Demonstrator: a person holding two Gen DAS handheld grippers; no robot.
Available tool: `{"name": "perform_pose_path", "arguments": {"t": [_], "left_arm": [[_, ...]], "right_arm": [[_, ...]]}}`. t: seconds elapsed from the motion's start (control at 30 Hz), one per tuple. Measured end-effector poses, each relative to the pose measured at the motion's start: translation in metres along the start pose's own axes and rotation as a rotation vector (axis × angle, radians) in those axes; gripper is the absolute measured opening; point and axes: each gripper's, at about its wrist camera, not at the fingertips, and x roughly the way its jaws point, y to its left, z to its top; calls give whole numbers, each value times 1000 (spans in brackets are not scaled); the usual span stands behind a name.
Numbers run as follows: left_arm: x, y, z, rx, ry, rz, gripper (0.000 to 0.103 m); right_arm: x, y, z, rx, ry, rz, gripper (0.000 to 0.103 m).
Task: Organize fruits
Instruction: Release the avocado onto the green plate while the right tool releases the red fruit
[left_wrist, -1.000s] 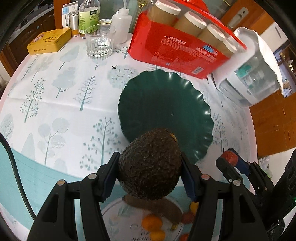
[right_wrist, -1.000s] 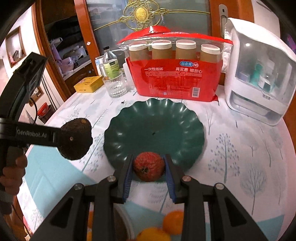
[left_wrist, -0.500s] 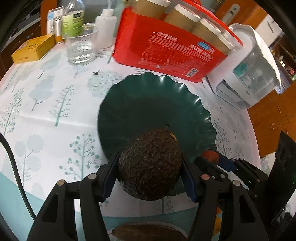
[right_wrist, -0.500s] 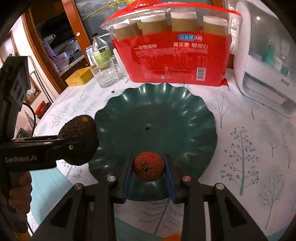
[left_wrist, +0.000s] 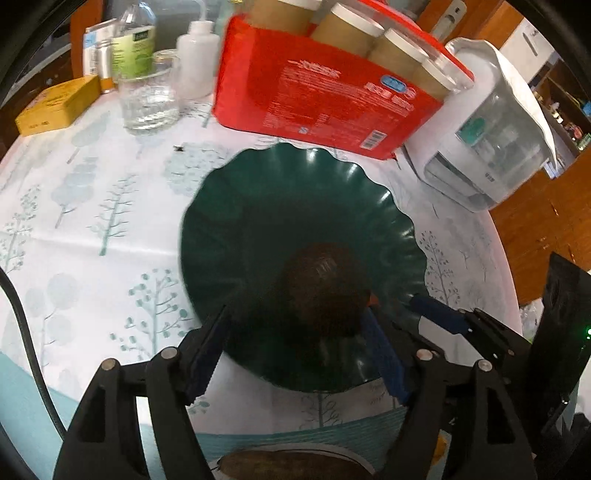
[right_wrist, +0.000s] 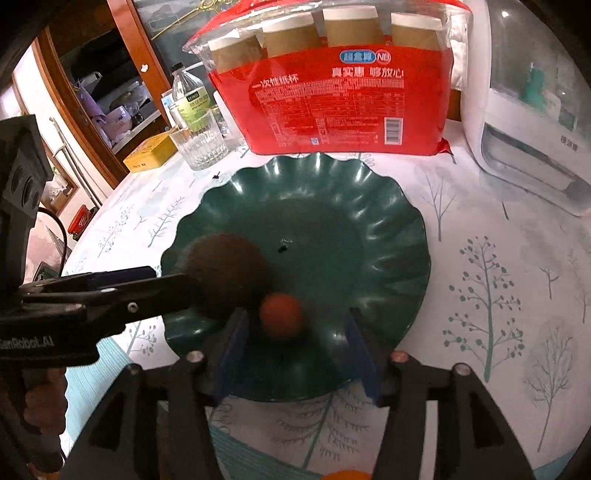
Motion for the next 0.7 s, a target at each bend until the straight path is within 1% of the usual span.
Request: {"name": "perform_pose_path", "arguments": {"t": [0.13,0.2,0.43,0.7], "left_arm": [[-17,8,-4,-56,-16,-6,72],[-28,10,-8,-63,-17,2,72],[-68,13,-33,-61,-23,7,72],[-110,9,-73,-13,-35,-21,72]], "right_arm": [[-17,0,1,25,-25,7,59],[-26,1,0,33,-35,4,59],[-69,7,-15,46,-74,-14,59],[-117,25,-54,56,-93,-40,59]]}}
